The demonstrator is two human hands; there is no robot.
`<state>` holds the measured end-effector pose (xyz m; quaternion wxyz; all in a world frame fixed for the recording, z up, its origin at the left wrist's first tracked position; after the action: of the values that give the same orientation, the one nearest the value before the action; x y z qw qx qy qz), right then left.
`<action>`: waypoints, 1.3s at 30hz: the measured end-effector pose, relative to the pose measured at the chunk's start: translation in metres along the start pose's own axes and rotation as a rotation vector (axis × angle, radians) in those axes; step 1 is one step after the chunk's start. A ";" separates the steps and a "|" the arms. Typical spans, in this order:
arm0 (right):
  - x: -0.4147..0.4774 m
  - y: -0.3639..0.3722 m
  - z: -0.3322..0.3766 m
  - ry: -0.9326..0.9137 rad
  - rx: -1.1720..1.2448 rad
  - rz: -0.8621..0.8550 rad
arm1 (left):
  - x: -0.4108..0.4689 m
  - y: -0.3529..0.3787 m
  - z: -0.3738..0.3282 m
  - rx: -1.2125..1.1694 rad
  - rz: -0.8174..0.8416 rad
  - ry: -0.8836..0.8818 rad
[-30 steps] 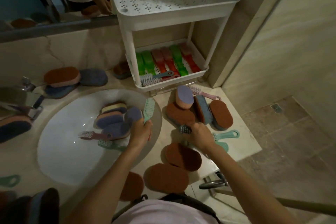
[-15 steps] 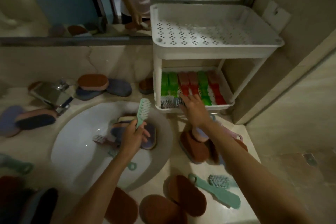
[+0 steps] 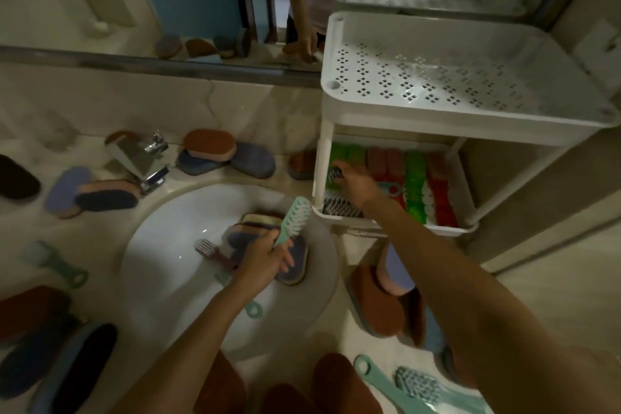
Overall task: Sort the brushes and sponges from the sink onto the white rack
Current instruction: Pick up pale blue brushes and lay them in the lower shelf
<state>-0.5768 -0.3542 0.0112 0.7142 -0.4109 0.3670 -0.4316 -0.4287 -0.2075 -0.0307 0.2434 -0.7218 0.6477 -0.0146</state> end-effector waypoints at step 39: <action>-0.085 -0.101 -0.067 0.251 0.357 -0.377 | -0.012 0.082 -0.095 0.423 0.172 0.354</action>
<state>-0.6978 -0.3240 0.0909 0.6315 -0.2829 0.2878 -0.6620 -0.5384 -0.2309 0.0267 0.2721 -0.5838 0.7215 -0.2543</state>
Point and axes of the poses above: each hand's wrist, its own x-axis towards the middle knuckle, its own y-axis out of the palm, z = x × y, the point moved 9 cm from there along x, towards the middle knuckle
